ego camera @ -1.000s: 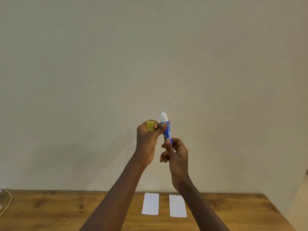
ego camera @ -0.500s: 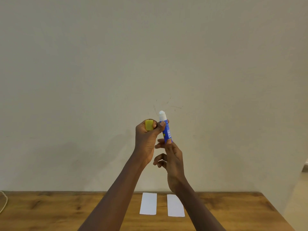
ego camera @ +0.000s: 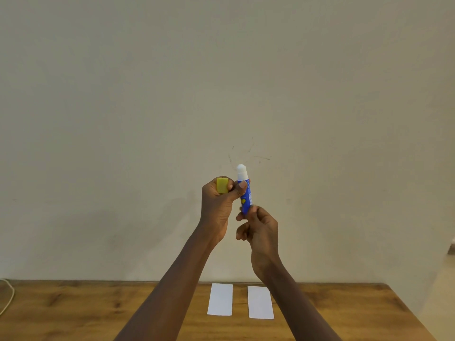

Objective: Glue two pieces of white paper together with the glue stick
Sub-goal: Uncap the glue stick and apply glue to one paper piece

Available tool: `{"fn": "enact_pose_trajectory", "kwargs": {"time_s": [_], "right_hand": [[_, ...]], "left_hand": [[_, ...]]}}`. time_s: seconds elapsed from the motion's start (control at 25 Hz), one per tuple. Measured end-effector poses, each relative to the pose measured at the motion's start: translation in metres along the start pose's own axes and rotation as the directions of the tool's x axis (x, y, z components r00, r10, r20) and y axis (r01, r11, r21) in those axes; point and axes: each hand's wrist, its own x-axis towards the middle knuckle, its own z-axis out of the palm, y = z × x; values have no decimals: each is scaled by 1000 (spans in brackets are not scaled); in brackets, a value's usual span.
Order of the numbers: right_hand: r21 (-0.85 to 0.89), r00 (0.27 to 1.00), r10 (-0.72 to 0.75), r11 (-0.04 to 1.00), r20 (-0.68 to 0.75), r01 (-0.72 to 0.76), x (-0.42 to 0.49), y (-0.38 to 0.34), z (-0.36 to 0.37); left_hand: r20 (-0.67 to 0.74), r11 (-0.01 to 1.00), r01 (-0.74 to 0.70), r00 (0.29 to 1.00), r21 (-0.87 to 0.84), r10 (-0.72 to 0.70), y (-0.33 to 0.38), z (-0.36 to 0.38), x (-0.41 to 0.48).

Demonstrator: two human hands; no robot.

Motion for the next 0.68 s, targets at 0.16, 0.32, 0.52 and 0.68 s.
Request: {"fn": "enact_pose_trajectory", "kwargs": {"time_s": [0.16, 0.32, 0.52, 0.68], "right_hand": [[-16, 1000, 10, 1000, 18, -10, -1, -1, 2], [-11, 998, 12, 1000, 56, -11, 0, 2, 1], [-11, 998, -13, 1000, 63, 14, -1, 4, -1], [7, 999, 16, 1000, 36, -17, 2, 5, -4]], "left_hand": [[-11, 999, 14, 1000, -28, -14, -1, -3, 1], [-1, 1000, 9, 1000, 6, -9, -1, -2, -2], [14, 1000, 12, 1000, -26, -11, -3, -4, 0], [0, 1000, 19, 1000, -2, -19, -5, -1, -2]]}}
